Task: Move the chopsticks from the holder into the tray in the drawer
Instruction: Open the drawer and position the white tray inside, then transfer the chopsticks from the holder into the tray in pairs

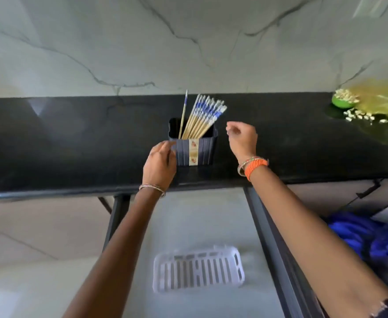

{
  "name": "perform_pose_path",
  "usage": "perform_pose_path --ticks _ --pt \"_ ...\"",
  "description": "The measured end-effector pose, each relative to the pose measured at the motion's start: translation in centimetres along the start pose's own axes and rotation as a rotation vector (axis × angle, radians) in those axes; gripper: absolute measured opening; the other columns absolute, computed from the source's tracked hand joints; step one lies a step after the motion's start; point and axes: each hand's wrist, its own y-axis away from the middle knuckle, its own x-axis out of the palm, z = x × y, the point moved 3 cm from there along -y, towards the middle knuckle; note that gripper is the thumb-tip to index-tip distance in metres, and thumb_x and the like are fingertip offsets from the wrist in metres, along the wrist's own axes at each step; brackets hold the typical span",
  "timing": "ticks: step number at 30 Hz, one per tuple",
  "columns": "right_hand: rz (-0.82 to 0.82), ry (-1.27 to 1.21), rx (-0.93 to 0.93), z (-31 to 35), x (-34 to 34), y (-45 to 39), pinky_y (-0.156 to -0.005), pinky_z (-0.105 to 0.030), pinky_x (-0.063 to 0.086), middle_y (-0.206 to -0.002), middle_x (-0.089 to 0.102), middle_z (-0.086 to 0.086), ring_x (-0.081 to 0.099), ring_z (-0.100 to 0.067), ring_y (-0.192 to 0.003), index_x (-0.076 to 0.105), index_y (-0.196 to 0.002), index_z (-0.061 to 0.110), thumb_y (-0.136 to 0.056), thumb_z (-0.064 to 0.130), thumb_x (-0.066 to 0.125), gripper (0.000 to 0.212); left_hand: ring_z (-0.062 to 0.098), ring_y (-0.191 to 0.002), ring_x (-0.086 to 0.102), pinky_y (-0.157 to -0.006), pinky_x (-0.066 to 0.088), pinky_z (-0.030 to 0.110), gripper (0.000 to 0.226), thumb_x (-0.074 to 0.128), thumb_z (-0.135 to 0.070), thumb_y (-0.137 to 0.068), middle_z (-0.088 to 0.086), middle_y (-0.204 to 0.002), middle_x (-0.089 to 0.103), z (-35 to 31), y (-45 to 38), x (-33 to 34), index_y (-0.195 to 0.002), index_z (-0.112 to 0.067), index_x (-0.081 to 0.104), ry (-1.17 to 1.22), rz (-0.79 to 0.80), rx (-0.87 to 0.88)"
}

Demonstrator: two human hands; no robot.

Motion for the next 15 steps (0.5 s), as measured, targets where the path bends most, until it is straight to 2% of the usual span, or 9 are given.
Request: perform_pose_path --ticks 2,4,6,7,8,10,12,14,15 --pt "0.010 -0.115 0.145 -0.1 1.4 -3.8 -0.070 -0.028 0.044 -0.074 0.057 -0.015 0.051 -0.022 -0.071 0.067 -0.084 -0.010 -0.089 0.016 0.059 0.028 0.028 -0.111 0.057 -0.089 0.053 0.041 0.032 0.045 -0.013 -0.091 0.011 -0.124 0.059 -0.2 -2.8 0.5 -0.121 -0.013 0.053 0.020 -0.020 -0.045" --pt "0.049 -0.134 0.215 -0.5 3.2 -6.4 -0.064 -0.030 0.042 -0.068 0.049 -0.017 0.045 -0.026 -0.064 0.060 -0.074 -0.010 -0.088 0.023 0.063 0.036 0.028 -0.109 0.058 -0.090 0.053 0.044 0.032 0.046 -0.016 -0.092 0.010 -0.127 0.057 0.3 -4.8 1.6 -0.124 -0.015 0.052 0.014 -0.004 -0.054" --pt "0.070 -0.146 0.251 -1.3 4.9 -8.0 -0.074 -0.041 0.057 -0.077 0.066 -0.028 0.065 -0.039 -0.072 0.064 -0.085 -0.017 -0.086 0.025 0.067 0.042 0.029 -0.106 0.061 -0.091 0.053 0.045 0.031 0.048 -0.017 -0.092 0.010 -0.127 0.058 1.1 -5.8 2.9 -0.122 -0.015 0.054 -0.013 0.021 -0.042" --pt "0.059 -0.147 0.261 -1.6 5.4 -8.3 -0.078 -0.046 0.058 -0.085 0.071 -0.029 0.070 -0.037 -0.078 0.067 -0.088 -0.015 -0.085 0.024 0.068 0.039 0.029 -0.107 0.061 -0.092 0.052 0.045 0.029 0.048 -0.018 -0.092 0.010 -0.125 0.060 1.6 -5.9 3.3 -0.119 -0.014 0.057 -0.031 0.031 -0.031" --pt "0.039 -0.147 0.268 -2.1 5.8 -8.8 -0.077 -0.049 0.059 -0.087 0.071 -0.030 0.070 -0.033 -0.075 0.069 -0.087 -0.014 -0.085 0.022 0.069 0.036 0.029 -0.113 0.059 -0.095 0.051 0.043 0.026 0.048 -0.019 -0.093 0.010 -0.122 0.063 2.1 -6.0 3.8 -0.115 -0.013 0.060 -0.049 0.036 -0.018" --pt "0.011 -0.157 0.283 -2.5 6.3 -9.3 -0.071 -0.045 0.059 -0.078 0.072 -0.025 0.065 -0.025 -0.064 0.071 -0.081 -0.011 -0.083 0.019 0.071 0.031 0.025 -0.125 0.050 -0.099 0.046 0.041 0.024 0.047 -0.021 -0.094 0.010 -0.117 0.067 2.9 -5.8 4.5 -0.106 -0.011 0.065 -0.071 0.040 0.001" --pt "0.016 -0.174 0.310 -2.7 6.4 -9.9 -0.066 -0.036 0.059 -0.067 0.067 -0.013 0.063 -0.020 -0.060 0.070 -0.070 -0.005 -0.082 0.017 0.072 0.025 0.023 -0.129 0.046 -0.099 0.045 0.038 0.025 0.045 -0.023 -0.095 0.009 -0.116 0.068 3.3 -5.6 4.8 -0.102 -0.011 0.066 -0.062 0.033 0.012" --pt "0.039 -0.208 0.351 -2.6 6.4 -10.1 -0.069 -0.032 0.060 -0.066 0.065 -0.007 0.069 -0.023 -0.069 0.065 -0.061 0.005 -0.082 0.013 0.072 0.023 0.022 -0.131 0.045 -0.097 0.044 0.035 0.027 0.043 -0.024 -0.096 0.009 -0.117 0.067 3.4 -5.5 5.0 -0.102 -0.011 0.065 -0.046 0.024 0.002" --pt "0.047 -0.250 0.372 -2.5 6.3 -10.2 -0.071 -0.031 0.060 -0.071 0.066 -0.009 0.071 -0.026 -0.078 0.065 -0.065 0.004 -0.083 0.010 0.071 0.020 0.022 -0.131 0.044 -0.097 0.044 0.034 0.028 0.043 -0.025 -0.096 0.009 -0.118 0.067 3.4 -5.5 5.0 -0.101 -0.010 0.065 -0.040 0.021 -0.007"
